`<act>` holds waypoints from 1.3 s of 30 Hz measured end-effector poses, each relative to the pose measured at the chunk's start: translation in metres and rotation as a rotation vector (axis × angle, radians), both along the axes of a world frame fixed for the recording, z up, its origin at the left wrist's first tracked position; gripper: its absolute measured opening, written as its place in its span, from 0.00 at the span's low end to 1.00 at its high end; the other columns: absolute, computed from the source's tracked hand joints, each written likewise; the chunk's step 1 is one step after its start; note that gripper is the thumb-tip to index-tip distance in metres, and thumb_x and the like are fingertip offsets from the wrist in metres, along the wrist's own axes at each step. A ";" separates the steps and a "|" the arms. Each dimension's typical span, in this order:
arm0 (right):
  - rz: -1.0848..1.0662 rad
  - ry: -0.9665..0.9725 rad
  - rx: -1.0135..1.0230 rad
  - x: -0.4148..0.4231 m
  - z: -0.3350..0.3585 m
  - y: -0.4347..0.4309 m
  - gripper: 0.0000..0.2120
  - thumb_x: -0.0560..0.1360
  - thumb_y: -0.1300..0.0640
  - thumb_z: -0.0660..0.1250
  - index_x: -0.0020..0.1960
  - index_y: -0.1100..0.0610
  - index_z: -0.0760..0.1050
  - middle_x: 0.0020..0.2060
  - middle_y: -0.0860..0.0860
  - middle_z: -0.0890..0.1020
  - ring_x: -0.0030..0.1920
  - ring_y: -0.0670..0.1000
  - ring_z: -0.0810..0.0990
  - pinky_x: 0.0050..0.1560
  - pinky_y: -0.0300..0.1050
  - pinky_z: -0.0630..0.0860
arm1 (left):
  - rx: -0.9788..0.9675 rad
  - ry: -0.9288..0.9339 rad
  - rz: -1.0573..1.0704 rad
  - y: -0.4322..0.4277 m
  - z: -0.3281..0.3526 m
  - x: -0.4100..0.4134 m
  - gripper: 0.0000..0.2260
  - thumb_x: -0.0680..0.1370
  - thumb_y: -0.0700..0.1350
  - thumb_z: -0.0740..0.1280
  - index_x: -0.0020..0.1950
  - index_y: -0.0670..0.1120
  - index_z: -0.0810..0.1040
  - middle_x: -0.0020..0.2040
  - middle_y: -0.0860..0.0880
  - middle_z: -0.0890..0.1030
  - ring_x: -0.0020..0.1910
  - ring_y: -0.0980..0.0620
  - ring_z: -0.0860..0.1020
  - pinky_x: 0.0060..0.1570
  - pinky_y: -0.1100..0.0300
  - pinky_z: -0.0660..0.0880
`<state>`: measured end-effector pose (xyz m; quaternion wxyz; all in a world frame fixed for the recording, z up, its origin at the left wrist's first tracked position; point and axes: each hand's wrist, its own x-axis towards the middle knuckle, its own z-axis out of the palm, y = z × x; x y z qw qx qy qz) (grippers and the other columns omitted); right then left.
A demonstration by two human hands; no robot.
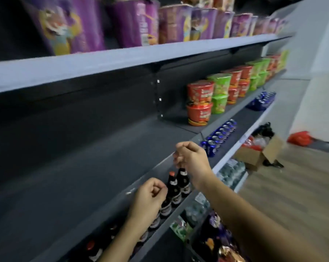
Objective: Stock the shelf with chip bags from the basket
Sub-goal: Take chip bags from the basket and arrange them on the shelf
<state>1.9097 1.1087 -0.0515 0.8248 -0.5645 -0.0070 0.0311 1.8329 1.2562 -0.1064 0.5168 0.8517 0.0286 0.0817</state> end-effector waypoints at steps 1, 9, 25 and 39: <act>-0.038 0.016 0.003 0.003 -0.010 -0.030 0.06 0.82 0.66 0.64 0.47 0.60 0.74 0.31 0.55 0.74 0.26 0.48 0.69 0.33 0.43 0.66 | 0.008 0.021 -0.049 -0.023 -0.011 0.010 0.10 0.78 0.41 0.69 0.38 0.52 0.76 0.29 0.51 0.74 0.29 0.52 0.72 0.34 0.53 0.69; -0.348 0.102 -0.140 -0.015 -0.101 -0.222 0.09 0.80 0.66 0.66 0.41 0.59 0.75 0.26 0.52 0.77 0.24 0.50 0.72 0.28 0.42 0.70 | 0.034 0.180 -0.417 -0.181 -0.083 0.051 0.05 0.79 0.36 0.68 0.43 0.41 0.76 0.31 0.44 0.74 0.27 0.53 0.72 0.33 0.57 0.70; -0.623 0.631 -0.134 -0.053 -0.303 -0.292 0.03 0.80 0.63 0.67 0.47 0.60 0.77 0.36 0.55 0.78 0.32 0.50 0.75 0.33 0.43 0.72 | 0.181 0.648 -0.750 -0.289 -0.268 0.107 0.04 0.78 0.42 0.69 0.44 0.48 0.78 0.31 0.51 0.78 0.29 0.53 0.78 0.38 0.48 0.79; -0.439 1.140 -0.208 -0.026 -0.444 -0.223 0.14 0.76 0.55 0.73 0.58 0.56 0.74 0.53 0.55 0.81 0.49 0.54 0.77 0.48 0.49 0.73 | 0.612 0.812 -0.466 -0.210 -0.388 0.144 0.21 0.74 0.57 0.72 0.54 0.43 0.73 0.52 0.45 0.77 0.48 0.45 0.76 0.43 0.55 0.69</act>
